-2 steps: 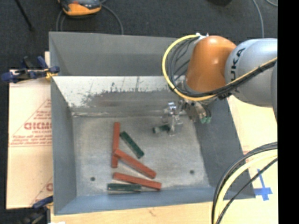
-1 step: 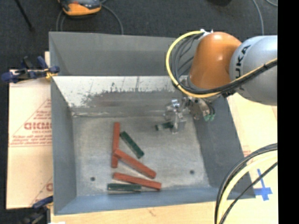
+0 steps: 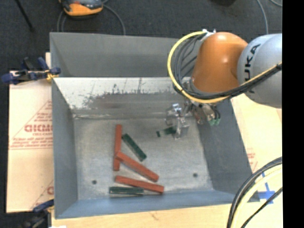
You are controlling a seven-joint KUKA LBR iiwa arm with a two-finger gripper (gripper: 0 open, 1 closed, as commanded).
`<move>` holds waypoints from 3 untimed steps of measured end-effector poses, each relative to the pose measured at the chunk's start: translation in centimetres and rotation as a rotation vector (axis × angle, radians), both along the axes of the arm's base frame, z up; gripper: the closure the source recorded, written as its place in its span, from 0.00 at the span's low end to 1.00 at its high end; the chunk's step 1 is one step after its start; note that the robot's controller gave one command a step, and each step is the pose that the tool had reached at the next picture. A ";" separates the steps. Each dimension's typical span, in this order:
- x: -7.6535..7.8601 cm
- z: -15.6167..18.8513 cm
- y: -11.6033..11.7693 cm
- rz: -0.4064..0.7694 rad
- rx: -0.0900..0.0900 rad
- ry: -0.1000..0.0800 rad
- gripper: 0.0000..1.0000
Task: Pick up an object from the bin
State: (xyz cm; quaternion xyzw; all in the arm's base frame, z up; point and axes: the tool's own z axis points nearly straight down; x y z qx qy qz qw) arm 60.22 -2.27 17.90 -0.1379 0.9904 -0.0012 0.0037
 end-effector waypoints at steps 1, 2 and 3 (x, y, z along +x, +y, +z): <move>-0.9 4.1 -0.4 0.033 0.002 0.011 1.00; 0.2 3.2 -2.3 0.087 -0.002 -0.012 1.00; 0.8 -4.0 -5.6 0.076 0.001 -0.002 1.00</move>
Offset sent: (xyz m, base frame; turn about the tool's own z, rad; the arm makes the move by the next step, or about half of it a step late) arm 0.0128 -0.0587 -0.1090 -0.2383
